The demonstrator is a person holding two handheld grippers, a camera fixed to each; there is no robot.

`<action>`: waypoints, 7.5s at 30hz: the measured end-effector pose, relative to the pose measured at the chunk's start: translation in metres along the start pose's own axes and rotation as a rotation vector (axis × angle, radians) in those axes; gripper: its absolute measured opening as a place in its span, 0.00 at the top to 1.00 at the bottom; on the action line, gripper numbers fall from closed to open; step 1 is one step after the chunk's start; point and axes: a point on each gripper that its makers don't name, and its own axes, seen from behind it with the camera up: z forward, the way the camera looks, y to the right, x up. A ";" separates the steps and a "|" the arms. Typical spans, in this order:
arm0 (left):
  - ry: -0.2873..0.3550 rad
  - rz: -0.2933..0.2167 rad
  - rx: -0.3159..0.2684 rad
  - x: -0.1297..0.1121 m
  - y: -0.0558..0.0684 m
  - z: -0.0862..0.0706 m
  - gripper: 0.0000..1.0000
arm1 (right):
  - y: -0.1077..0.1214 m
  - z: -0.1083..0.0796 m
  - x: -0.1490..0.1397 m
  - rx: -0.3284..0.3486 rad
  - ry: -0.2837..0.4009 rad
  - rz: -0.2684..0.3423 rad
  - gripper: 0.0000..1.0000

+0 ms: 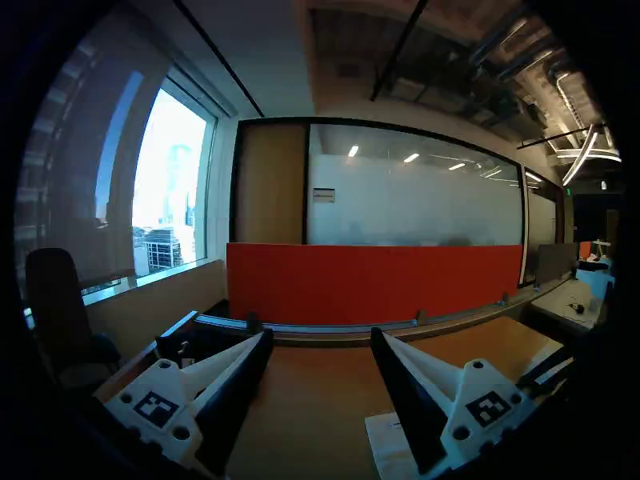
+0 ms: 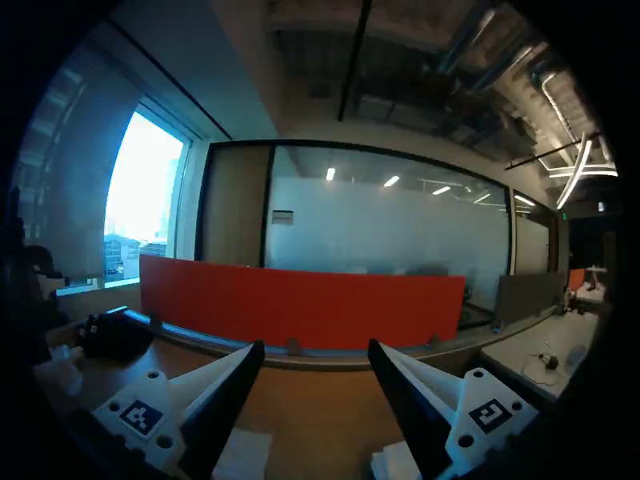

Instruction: Fold towel

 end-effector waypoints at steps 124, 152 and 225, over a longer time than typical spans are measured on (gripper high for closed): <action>-0.827 0.246 -0.542 -0.377 0.129 -0.079 0.10 | -0.095 -0.102 -0.395 0.661 -0.814 -0.255 0.02; -0.845 0.278 -0.480 -0.379 0.129 -0.080 0.50 | -0.107 -0.113 -0.396 0.702 -0.826 -0.231 0.66; -0.872 -0.015 -0.404 -0.290 0.143 -0.080 0.90 | -0.109 -0.085 -0.289 0.699 -0.687 -0.204 0.83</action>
